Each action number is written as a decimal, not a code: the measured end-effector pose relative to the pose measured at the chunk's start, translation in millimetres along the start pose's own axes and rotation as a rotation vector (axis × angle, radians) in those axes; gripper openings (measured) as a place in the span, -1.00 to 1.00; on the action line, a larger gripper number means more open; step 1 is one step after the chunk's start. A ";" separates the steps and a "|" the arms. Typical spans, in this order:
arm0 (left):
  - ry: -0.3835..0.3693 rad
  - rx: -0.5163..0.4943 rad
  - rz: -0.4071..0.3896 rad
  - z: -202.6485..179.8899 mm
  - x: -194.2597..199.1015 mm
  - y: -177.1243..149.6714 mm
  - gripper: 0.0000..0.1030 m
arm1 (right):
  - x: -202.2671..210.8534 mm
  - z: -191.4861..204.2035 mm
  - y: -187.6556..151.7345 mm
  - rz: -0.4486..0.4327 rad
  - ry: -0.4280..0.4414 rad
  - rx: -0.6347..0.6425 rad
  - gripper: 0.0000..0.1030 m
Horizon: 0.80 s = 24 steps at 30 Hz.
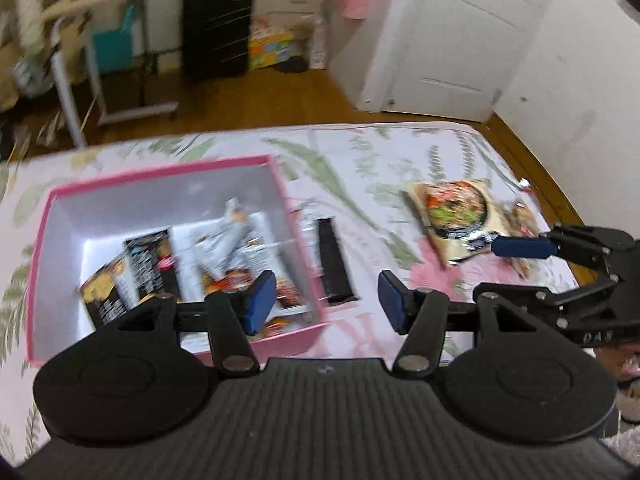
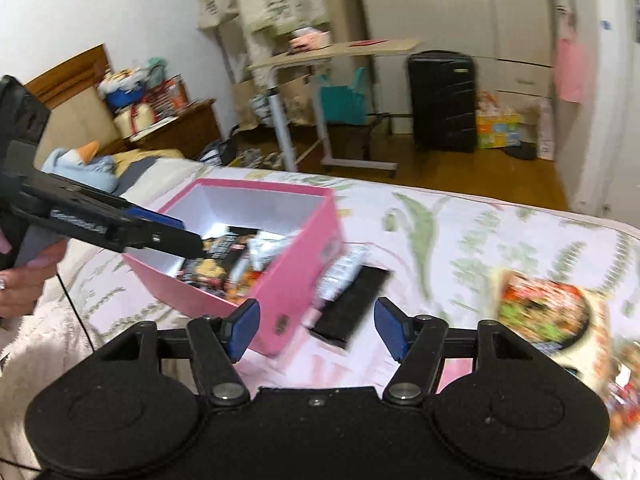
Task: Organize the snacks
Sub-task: 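Move the left gripper to the clear coated-peanut bag and grasp it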
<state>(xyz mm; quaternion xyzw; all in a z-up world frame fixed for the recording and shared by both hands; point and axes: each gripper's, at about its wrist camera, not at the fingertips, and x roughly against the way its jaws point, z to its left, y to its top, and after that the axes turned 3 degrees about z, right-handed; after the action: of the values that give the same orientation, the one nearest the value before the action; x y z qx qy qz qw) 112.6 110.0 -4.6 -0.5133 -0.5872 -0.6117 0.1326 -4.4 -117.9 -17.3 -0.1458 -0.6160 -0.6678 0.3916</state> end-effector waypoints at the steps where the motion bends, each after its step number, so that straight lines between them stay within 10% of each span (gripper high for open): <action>1: -0.007 -0.023 -0.002 -10.7 -0.7 0.6 0.20 | 5.8 -5.1 -5.4 -0.003 -0.016 -0.010 0.38; 11: -0.079 -0.178 0.037 -111.4 -71.1 20.1 0.62 | 10.2 -97.0 -61.0 0.012 -0.211 -0.171 0.61; 24: -0.270 -0.296 0.117 -234.5 -207.4 52.3 0.53 | 7.2 -207.0 -123.1 -0.091 -0.399 -0.433 0.83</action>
<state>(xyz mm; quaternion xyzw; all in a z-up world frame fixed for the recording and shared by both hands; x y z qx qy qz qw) 132.7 -196.2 -86.0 -0.6377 -0.4725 -0.6082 0.0110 -36.0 -322.4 -140.8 -0.3267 -0.5298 -0.7587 0.1920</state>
